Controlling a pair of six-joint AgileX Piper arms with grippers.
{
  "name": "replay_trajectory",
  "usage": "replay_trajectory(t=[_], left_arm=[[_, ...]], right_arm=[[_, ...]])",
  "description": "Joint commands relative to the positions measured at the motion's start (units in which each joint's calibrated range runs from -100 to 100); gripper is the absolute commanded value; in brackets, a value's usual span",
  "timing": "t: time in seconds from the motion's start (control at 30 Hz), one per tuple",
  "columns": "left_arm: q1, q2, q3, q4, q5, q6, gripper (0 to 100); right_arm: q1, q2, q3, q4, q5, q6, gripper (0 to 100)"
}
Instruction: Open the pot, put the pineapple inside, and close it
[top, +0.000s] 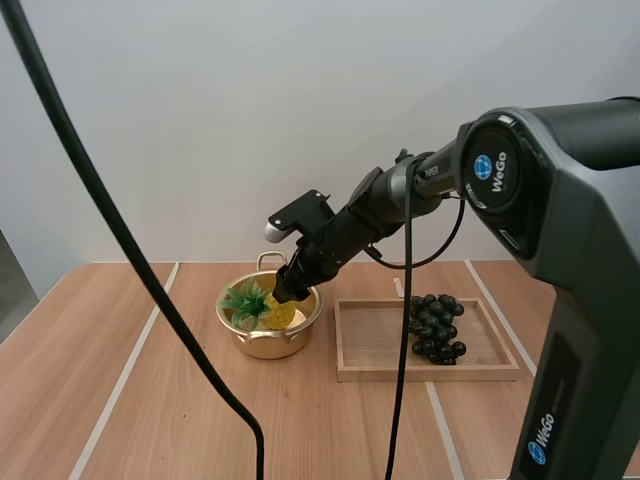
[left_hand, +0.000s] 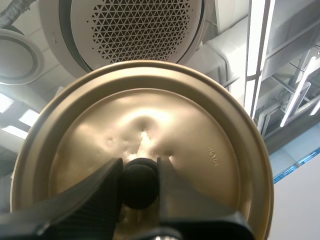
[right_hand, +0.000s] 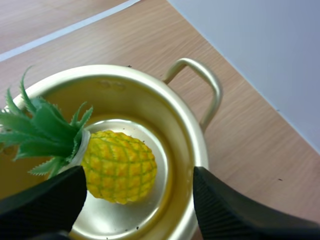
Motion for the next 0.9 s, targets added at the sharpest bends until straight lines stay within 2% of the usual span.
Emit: replay_trajectory(t=[0.0, 0.17, 0.33, 0.57, 0.67, 0.87], left_arm=[[-0.01, 0.22, -0.41, 0.02, -0.55, -0.21, 0], [-0.01, 0.22, -0.41, 0.02, -0.55, -0.21, 0], [-0.01, 0.22, -0.41, 0.02, -0.55, -0.21, 0], [-0.01, 0.22, -0.41, 0.02, -0.55, -0.30, 0], [-0.01, 0.22, -0.41, 0.02, -0.55, -0.30, 0], [-0.01, 0.22, -0.41, 0.02, -0.55, -0.30, 0]], right_arm=[[0.00, -4.08, -0.42, -0.41, -1.40, 0.22, 100], [0.00, -10.81, -0.42, -0.41, -7.94, 0.22, 100], [0.00, -17.59, -0.42, -0.51, -21.32, 0.30, 100], [-2.31, -21.28, -0.42, -0.16, -33.21, 0.30, 100], [-3.74, -21.97, -0.42, 1.69, -39.41, 1.42, 100], [-6.38, -24.07, -1.98, 11.58, -42.96, 1.42, 100]])
